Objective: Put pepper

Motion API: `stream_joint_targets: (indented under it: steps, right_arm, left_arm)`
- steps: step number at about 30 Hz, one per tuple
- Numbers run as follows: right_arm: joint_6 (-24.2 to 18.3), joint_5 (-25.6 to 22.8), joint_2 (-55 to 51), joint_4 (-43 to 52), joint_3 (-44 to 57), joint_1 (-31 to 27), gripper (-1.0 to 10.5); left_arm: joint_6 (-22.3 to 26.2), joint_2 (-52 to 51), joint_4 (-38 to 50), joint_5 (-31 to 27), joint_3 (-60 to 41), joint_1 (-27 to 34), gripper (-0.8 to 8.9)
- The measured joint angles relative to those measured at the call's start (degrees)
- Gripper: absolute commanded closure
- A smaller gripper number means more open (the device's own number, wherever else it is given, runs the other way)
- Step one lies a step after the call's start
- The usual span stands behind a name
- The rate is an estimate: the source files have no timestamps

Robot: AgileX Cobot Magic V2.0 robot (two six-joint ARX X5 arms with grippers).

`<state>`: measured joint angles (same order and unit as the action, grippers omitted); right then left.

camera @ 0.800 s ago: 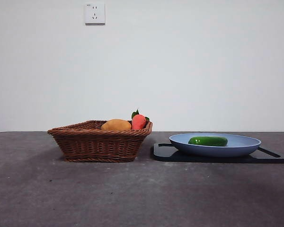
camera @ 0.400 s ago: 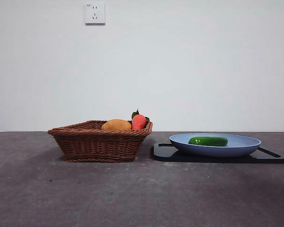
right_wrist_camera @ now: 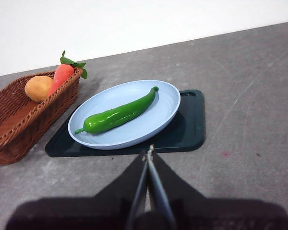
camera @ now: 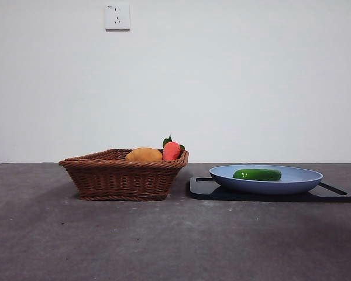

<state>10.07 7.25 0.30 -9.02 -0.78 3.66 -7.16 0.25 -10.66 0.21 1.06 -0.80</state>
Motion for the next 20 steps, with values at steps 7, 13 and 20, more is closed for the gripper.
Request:
stream_joint_targets:
  steps: [7, 13, 20]
  right_arm:
    - [0.8, 0.0, 0.0, 0.0, 0.0, 0.0, 9.4]
    - [0.9, 0.0, 0.0, 0.0, 0.0, 0.0, 9.4]
    - [0.9, 0.0, 0.0, 0.0, 0.0, 0.0, 9.4]
  left_arm:
    - [0.0, 0.0, 0.0, 0.0, 0.0, 0.0, 8.05]
    - [0.0, 0.0, 0.0, 0.0, 0.0, 0.0, 8.05]
    - [0.0, 0.0, 0.0, 0.0, 0.0, 0.0, 8.05]
